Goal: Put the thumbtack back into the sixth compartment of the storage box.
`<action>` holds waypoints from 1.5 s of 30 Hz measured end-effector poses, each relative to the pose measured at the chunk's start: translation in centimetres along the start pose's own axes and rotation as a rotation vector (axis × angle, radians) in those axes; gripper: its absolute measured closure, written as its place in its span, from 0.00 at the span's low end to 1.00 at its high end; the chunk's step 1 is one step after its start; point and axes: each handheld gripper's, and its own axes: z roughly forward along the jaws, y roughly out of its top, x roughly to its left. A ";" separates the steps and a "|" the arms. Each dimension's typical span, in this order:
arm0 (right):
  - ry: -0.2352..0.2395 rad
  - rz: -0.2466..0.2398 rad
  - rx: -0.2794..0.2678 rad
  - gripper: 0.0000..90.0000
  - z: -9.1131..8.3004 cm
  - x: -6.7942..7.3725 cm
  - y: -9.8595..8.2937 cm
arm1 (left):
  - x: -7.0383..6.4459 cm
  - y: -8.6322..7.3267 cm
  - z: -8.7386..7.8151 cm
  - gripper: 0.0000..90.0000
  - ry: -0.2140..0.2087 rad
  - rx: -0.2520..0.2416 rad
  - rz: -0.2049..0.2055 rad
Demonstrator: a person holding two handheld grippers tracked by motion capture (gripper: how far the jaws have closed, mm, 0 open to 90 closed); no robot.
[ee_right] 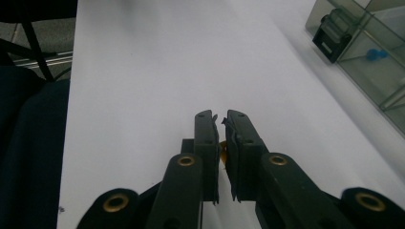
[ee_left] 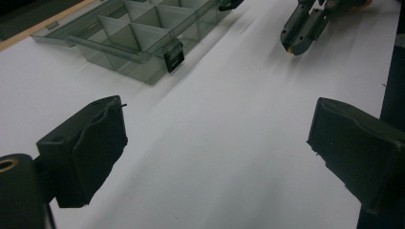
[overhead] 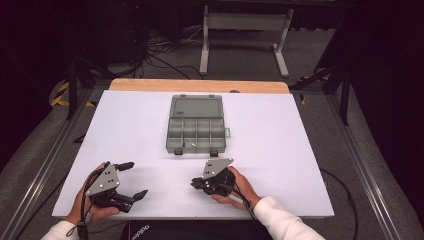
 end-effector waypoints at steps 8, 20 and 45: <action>-0.031 0.006 -0.014 0.93 -0.3 -0.5 0.2 | 0.0 0.0 0.0 0.07 -0.002 0.003 0.003; -0.066 0.027 -0.044 0.94 -0.7 -1.4 1.0 | 0.0 0.0 0.1 0.07 -0.004 0.004 -0.001; -0.136 0.034 -0.089 0.94 -1.5 -3.1 2.5 | 0.1 0.0 0.1 0.07 -0.007 0.005 -0.003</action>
